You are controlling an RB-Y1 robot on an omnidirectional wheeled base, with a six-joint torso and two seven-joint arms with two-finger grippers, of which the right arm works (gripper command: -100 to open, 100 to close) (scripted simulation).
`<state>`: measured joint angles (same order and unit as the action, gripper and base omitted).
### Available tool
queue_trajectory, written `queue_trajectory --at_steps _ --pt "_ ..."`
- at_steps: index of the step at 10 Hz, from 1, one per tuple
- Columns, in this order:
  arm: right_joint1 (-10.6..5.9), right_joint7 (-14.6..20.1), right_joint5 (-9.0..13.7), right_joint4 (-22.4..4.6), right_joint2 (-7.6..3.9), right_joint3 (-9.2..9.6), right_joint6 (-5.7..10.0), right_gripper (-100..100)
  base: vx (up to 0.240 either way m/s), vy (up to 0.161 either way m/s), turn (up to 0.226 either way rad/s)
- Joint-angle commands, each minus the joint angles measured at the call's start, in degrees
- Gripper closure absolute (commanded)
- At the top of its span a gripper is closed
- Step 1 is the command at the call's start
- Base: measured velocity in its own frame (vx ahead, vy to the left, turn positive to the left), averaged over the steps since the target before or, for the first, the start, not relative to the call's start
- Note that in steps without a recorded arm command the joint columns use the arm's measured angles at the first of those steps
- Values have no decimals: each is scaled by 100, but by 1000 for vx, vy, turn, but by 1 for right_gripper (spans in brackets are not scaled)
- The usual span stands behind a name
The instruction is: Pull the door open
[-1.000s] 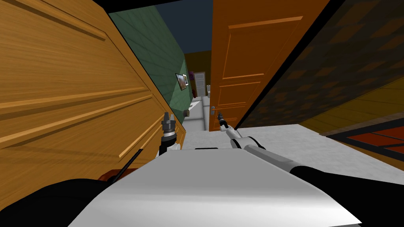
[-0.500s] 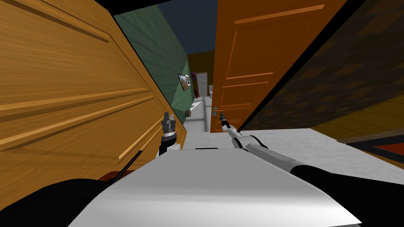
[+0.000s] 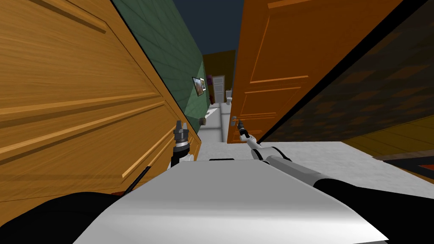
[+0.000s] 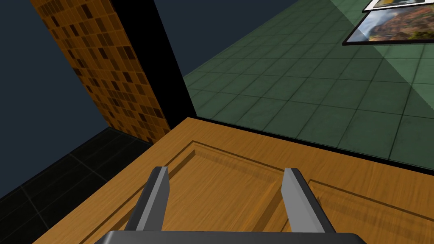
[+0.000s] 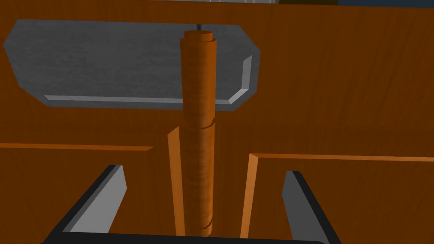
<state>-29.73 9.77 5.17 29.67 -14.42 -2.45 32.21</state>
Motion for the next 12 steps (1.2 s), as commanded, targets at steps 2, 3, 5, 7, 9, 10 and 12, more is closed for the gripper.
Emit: queue_trajectory --at_steps 2,3,5,7,9,10,12 --pt "66 146 26 -178 -201 -15 19 -100 17 5 91" --pt "66 146 26 73 -201 -15 19 -100 73 26 80" --pt "66 146 26 -178 -201 -15 19 -100 31 15 -16" --pt "194 344 62 -180 -472 -40 70 -100 109 31 186" --pt "267 458 83 -181 -628 -54 99 -100 106 28 76" --pt "323 544 99 -181 -747 -65 122 -100 134 30 127" --pt "342 525 97 -114 -728 -65 66 -100 66 5 28"
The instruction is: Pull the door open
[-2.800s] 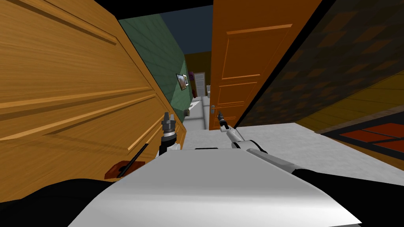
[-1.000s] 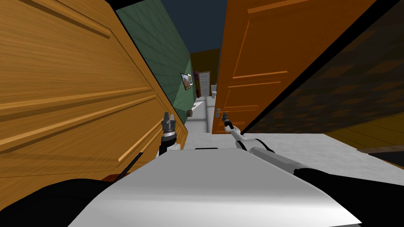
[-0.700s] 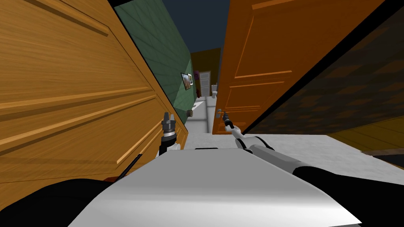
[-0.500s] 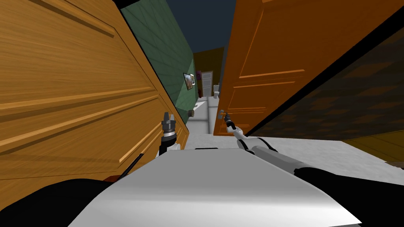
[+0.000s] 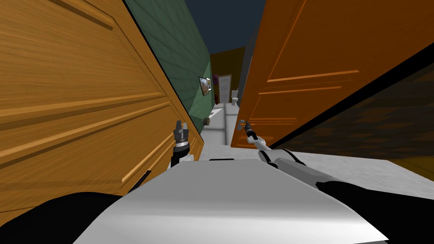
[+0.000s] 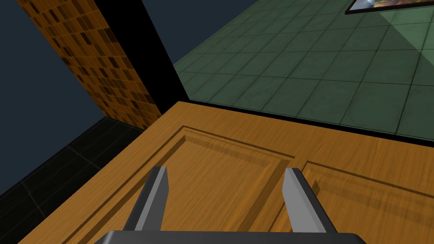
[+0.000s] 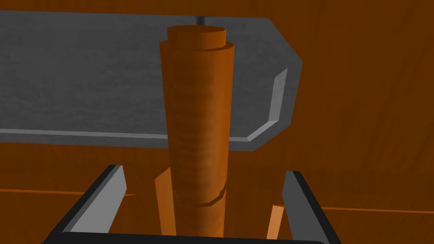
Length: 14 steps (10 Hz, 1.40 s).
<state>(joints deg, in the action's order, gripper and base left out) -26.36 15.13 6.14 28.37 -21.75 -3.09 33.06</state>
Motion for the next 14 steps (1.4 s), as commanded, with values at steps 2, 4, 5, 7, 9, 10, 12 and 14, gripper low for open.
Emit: queue_trajectory --at_steps 2,4,5,7,9,10,12,14 --pt "6 -11 0 16 4 0 -19 100 -5 -1 1" --pt "6 -11 0 16 4 0 -19 100 -8 -2 4" --pt "6 -11 0 16 4 0 -19 100 0 0 0" --pt "27 97 -36 42 -38 97 3 100 -59 -21 50" --pt "47 195 -65 65 -77 182 27 100 -170 -85 122" --pt "64 271 -89 84 -107 248 46 100 -180 -92 121" --pt "98 433 -138 123 -171 389 86 100 -224 -97 125" --pt "139 626 -197 169 -247 556 133 100 -237 -92 151"
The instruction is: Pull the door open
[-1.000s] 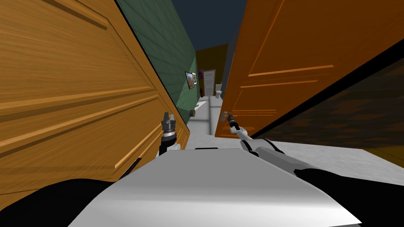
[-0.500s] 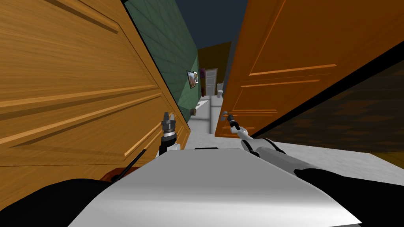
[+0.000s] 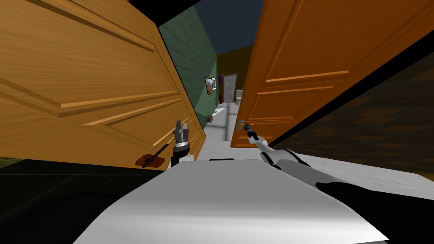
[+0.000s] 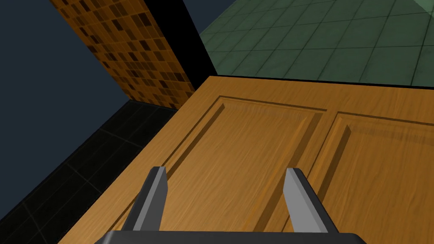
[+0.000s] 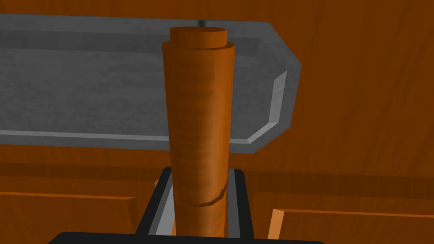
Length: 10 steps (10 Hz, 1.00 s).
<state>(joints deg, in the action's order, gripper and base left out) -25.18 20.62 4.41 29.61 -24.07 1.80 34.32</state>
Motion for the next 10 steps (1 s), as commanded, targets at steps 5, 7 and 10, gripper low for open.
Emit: queue_trajectory --at_steps 5,7,10 --pt "59 322 -137 111 -49 348 76 100 -184 -93 85" --pt "59 447 -199 162 -71 496 120 100 -232 -117 67" --pt "60 610 -280 228 -99 689 176 100 -187 -98 47"
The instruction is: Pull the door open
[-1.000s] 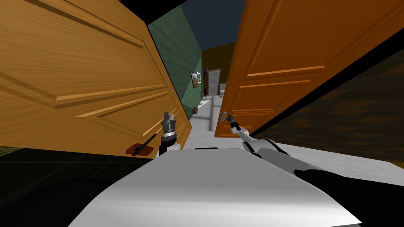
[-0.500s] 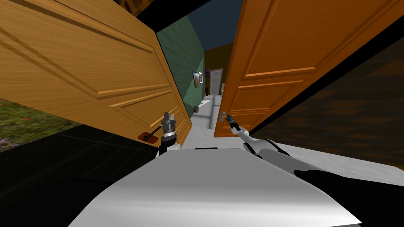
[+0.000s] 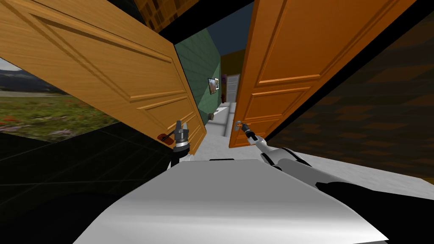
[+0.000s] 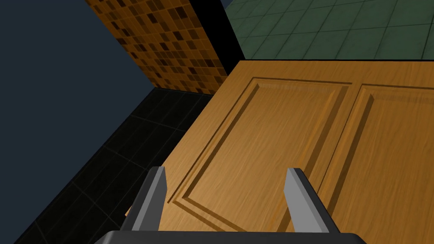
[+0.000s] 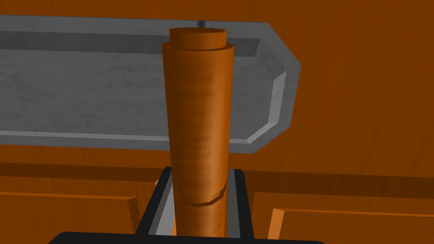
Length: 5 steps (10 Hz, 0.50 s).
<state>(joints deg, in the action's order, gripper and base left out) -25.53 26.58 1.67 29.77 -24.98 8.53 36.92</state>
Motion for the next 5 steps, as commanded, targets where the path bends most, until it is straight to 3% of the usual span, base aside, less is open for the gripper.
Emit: queue_trajectory --at_steps 1,3,5 --pt "95 14 -6 212 -7 16 -84 100 -85 -39 9" --pt "95 163 -80 273 -33 192 -32 100 -149 -117 44" --pt "99 169 -84 306 -26 206 -55 100 -115 -106 60"
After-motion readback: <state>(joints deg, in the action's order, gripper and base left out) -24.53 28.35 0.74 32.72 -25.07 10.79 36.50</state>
